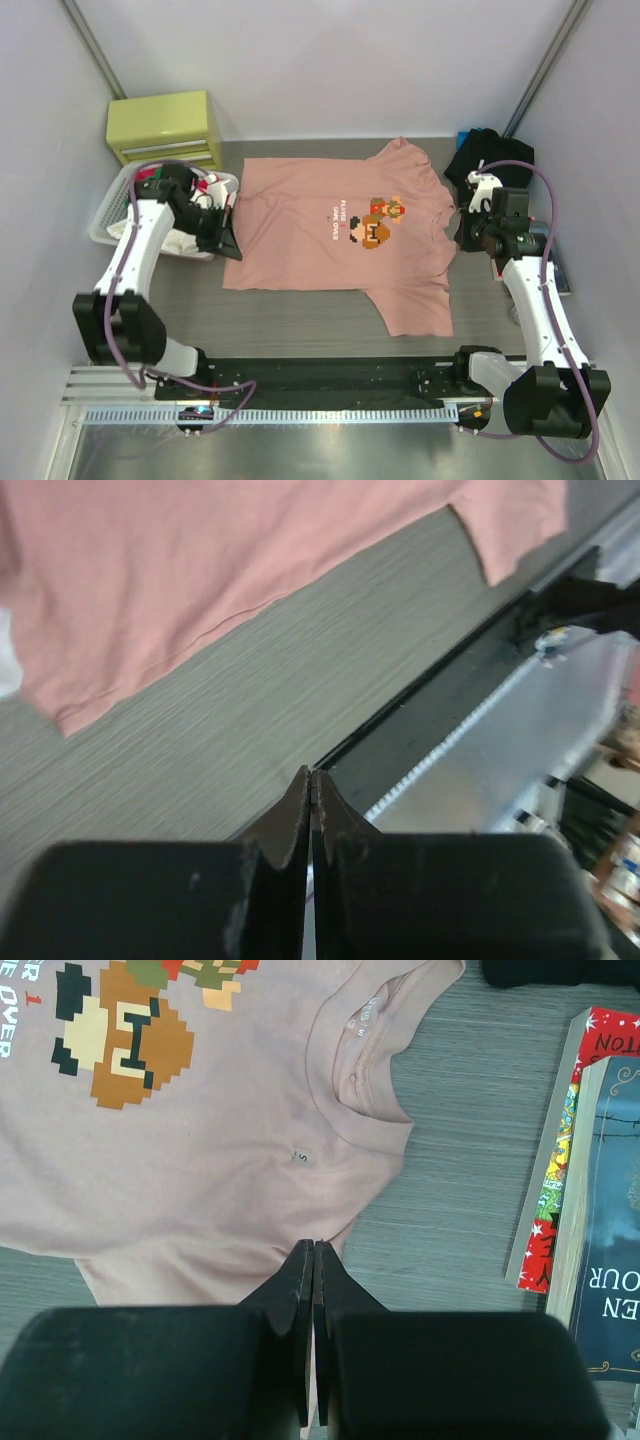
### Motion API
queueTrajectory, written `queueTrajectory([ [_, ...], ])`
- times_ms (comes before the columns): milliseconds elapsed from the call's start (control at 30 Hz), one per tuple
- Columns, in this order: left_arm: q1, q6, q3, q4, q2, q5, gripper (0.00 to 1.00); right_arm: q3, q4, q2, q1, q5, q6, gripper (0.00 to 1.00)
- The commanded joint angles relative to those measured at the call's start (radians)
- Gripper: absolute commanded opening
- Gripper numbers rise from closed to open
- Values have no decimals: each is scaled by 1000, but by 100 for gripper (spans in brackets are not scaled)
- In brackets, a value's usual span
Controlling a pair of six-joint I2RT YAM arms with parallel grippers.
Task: Fold and stack the t-shirts
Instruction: Flatten out the tshirt, then fold the flattened tshirt in 1/3 of the way
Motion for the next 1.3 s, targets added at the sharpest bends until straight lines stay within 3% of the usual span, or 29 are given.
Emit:
queueTrajectory([
  [0,73,165,90,-222,230,294,0,31,8,-17,-3,7,-19,5],
  [100,110,127,142,-223,274,275,0,13,25,-36,-3,7,-27,4],
  [133,111,74,138,-69,221,102,0,8,31,-46,-3,5,-36,4],
  [233,88,-22,53,147,41,-243,0,-17,42,-45,-3,7,-33,4],
  [400,90,-10,78,108,47,-231,0,-34,78,-8,-3,-33,2,2],
  [467,88,-31,58,138,19,-289,0,-31,83,4,-3,-39,19,1],
  [567,72,-68,-8,270,-91,-388,0,-59,114,-11,-3,-39,25,1],
  [700,61,-62,-134,545,-221,-633,0,-80,146,7,-3,-45,15,1],
  [800,55,-59,-97,514,-148,-762,0,-84,149,15,-3,-65,16,1],
  [1067,55,-97,-51,575,8,-784,0,-121,157,-8,-3,-58,1,1],
  [1267,55,-113,68,577,235,-767,0,-123,160,-8,-3,-70,-2,1],
])
